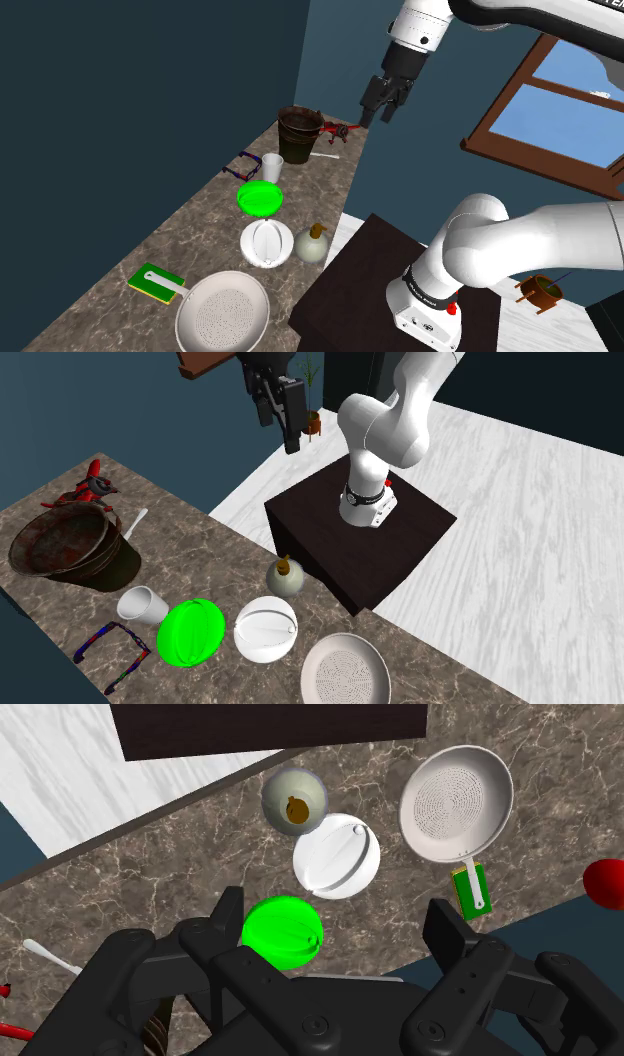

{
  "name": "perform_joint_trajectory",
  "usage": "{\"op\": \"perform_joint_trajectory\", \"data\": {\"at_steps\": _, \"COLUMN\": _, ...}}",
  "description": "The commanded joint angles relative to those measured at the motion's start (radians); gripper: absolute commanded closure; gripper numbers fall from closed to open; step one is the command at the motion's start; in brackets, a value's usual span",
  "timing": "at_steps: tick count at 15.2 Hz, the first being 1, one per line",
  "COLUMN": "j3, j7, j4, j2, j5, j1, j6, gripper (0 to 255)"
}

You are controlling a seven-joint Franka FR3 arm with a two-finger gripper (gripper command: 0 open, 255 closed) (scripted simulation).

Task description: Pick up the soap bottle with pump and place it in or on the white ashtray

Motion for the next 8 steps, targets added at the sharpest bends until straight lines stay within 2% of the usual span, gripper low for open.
{"op": "perform_joint_trajectory", "data": {"at_steps": 1, "j3": 0.0, "j7": 0.0, "j4": 0.0, "j2": 0.0, "j5": 0.0, "j1": 0.0, "j6": 0.0, "gripper": 0}}
{"op": "perform_joint_trajectory", "data": {"at_steps": 8, "j3": 0.014, "j7": -0.014, "j4": -0.26, "j2": -0.036, "j5": -0.002, "j1": 0.001, "j6": 0.236, "gripper": 0}}
